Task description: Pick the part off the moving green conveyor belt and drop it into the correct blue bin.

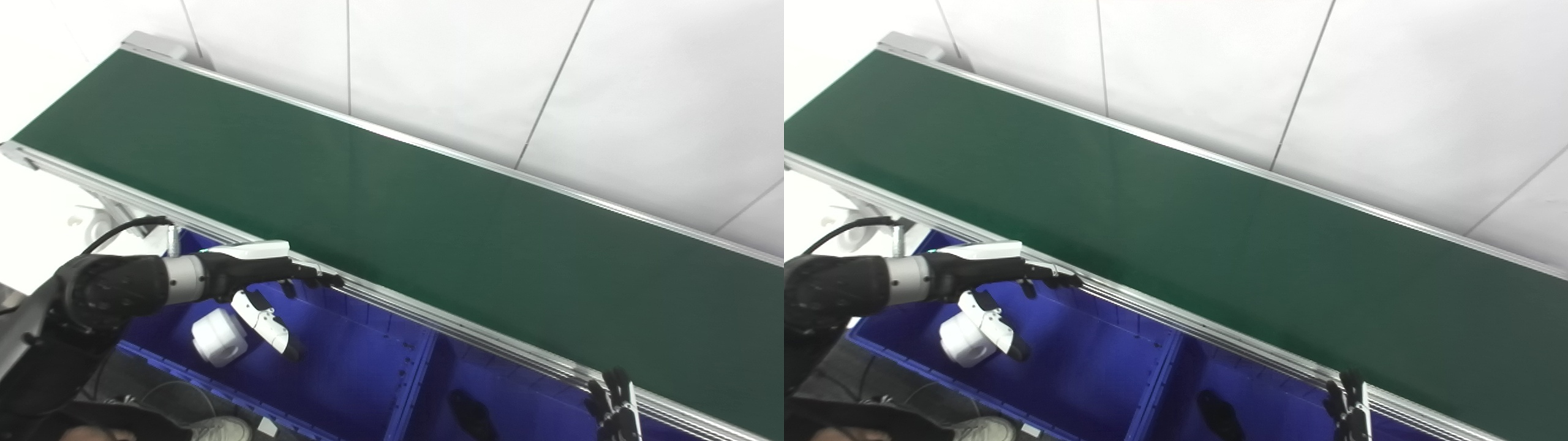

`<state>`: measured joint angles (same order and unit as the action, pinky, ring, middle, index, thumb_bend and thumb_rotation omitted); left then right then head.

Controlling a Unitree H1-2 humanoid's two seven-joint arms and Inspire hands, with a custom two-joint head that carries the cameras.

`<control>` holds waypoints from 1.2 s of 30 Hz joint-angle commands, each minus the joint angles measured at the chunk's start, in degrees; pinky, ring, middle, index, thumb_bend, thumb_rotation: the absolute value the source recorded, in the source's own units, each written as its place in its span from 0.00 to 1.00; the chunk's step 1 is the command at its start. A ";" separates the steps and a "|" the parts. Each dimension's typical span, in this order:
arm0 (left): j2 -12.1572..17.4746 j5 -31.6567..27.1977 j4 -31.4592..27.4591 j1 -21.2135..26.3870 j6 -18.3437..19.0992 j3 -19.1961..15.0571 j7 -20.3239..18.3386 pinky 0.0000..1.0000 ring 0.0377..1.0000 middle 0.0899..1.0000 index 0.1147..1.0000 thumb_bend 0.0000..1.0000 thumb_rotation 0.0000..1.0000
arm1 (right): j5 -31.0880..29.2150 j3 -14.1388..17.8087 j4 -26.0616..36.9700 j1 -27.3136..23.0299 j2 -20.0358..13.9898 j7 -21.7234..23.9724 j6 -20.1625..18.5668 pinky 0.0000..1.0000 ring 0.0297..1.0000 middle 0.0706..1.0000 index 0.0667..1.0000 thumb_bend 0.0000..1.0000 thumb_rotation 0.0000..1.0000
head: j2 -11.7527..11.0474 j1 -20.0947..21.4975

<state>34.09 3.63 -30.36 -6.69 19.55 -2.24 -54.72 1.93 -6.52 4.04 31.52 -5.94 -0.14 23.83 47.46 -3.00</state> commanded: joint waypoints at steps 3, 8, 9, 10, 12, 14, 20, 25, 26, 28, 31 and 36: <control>-3.19 -16.03 -4.08 -2.16 4.09 -5.06 4.79 0.86 0.91 0.91 0.94 0.96 0.69 | 2.36 -1.49 4.00 0.81 2.69 -0.07 1.85 0.90 0.93 0.96 1.00 0.75 0.92 | 0.58 2.10; -6.73 -16.67 -3.22 -4.62 0.90 -2.94 10.53 0.86 0.91 0.93 0.94 0.93 0.63 | 4.72 -2.18 5.04 1.14 4.80 -0.80 0.96 0.88 0.92 0.96 1.00 0.78 0.93 | 1.33 5.37; -7.62 -16.55 -3.21 -5.21 0.14 -2.40 11.77 0.86 0.91 0.93 0.94 0.92 0.61 | 5.20 -2.34 5.31 1.28 5.31 -0.89 0.76 0.88 0.92 0.96 1.00 0.78 0.94 | 1.58 6.88; -8.87 -16.20 -3.50 -5.89 -0.37 -1.60 13.18 0.87 0.92 0.94 0.95 0.91 0.61 | 5.57 -2.41 5.53 1.38 5.71 -0.94 0.69 0.87 0.92 0.96 1.00 0.78 0.94 | 1.58 6.88; -12.27 -14.95 -4.34 -7.71 -2.44 0.33 16.21 0.89 0.93 0.95 0.97 0.91 0.62 | 6.13 -2.70 6.08 1.56 6.62 -1.10 0.48 0.87 0.91 0.95 1.00 0.77 0.94 | 1.77 8.48; -14.48 -13.93 -4.70 -9.14 -4.46 1.79 18.67 0.90 0.95 0.96 0.98 0.91 0.63 | 7.03 -2.99 6.40 1.70 7.53 -1.46 0.24 0.86 0.91 0.95 1.00 0.77 0.94 | 2.05 10.16; -23.37 -8.57 -4.97 -15.02 -12.79 7.19 26.72 0.88 0.94 0.96 1.00 0.94 0.70 | 9.16 -3.76 6.66 1.94 9.29 -2.19 -0.11 0.88 0.90 0.95 1.00 0.79 0.96 | 2.29 13.12; -27.14 -4.28 -5.16 -18.39 -17.46 9.24 32.09 0.91 0.96 0.98 1.00 0.88 0.72 | 9.25 -4.43 6.16 1.90 10.68 -2.80 -0.15 0.88 0.90 0.94 1.00 0.80 0.94 | 2.13 17.06; -27.23 -3.53 -4.55 -18.53 -18.80 9.21 32.76 0.92 0.97 0.99 1.00 0.87 0.72 | 9.36 -4.58 6.00 1.83 10.94 -2.97 -0.12 0.88 0.89 0.94 1.00 0.80 0.93 | 2.10 17.29; -26.80 -2.54 -3.09 -18.40 -21.29 9.06 33.75 0.92 0.97 1.00 1.00 0.85 0.71 | 9.65 -4.89 5.44 1.61 11.52 -3.40 0.23 0.87 0.89 0.93 0.99 0.82 0.92 | 1.91 18.92; -25.70 -1.07 1.78 -17.49 -26.90 8.91 35.01 0.92 0.98 1.00 1.00 0.85 0.66 | 10.32 -5.39 4.57 1.21 12.51 -3.98 0.40 0.87 0.88 0.92 0.99 0.84 0.91 | 1.58 22.06; -24.80 -0.96 10.27 -16.10 -34.09 7.91 37.18 0.93 0.99 1.00 1.00 0.79 0.59 | 11.96 -6.43 2.82 0.32 14.03 -4.96 0.74 0.89 0.90 0.93 0.99 0.84 0.91 | 1.53 27.82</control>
<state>8.88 2.87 -20.01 -23.28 -10.85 6.30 -19.13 13.10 -12.20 6.25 32.34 6.88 -4.46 23.39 48.87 23.55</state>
